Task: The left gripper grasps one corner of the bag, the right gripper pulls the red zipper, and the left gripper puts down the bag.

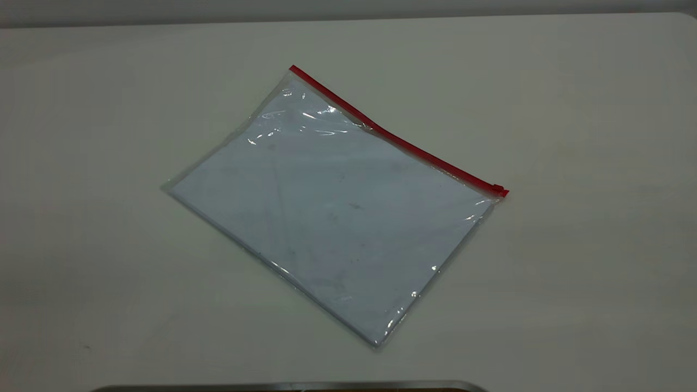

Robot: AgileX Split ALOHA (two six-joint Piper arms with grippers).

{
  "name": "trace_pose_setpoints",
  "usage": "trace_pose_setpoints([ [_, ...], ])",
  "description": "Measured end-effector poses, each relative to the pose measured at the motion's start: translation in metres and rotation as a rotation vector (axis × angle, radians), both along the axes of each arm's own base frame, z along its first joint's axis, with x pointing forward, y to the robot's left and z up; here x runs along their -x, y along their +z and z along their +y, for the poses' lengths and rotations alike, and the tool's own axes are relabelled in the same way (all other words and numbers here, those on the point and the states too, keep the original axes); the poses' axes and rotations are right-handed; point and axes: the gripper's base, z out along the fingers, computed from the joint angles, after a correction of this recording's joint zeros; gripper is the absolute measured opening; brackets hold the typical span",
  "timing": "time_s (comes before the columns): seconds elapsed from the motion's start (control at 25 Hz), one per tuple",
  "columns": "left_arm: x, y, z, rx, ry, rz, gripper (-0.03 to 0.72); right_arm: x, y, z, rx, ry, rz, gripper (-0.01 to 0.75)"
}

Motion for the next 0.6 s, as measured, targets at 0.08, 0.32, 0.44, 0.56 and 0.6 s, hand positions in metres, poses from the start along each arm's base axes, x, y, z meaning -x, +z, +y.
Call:
trace_pose_setpoints([
  [0.08, 0.0, 0.0, 0.0, 0.0, 0.0, 0.0, 0.589, -0.0008, 0.0, 0.0007, 0.0, -0.061, 0.0, 0.574],
  [0.32, 0.0, 0.0, 0.0, 0.0, 0.0, 0.0, 0.589, -0.0024, 0.0, 0.0018, 0.0, -0.174, 0.0, 0.574],
  [0.44, 0.0, 0.0, 0.0, 0.0, 0.0, 0.0, 0.589, -0.0026, 0.0, 0.0019, -0.009, -0.196, 0.002, 0.574],
  [0.56, 0.0, 0.0, 0.0, 0.0, 0.0, 0.0, 0.589, -0.0027, -0.0003, 0.0, -0.019, -0.227, 0.008, 0.574],
  [0.6, 0.0, 0.0, 0.0, 0.0, 0.0, 0.0, 0.589, -0.0028, -0.0005, -0.001, -0.023, -0.242, 0.009, 0.574],
])
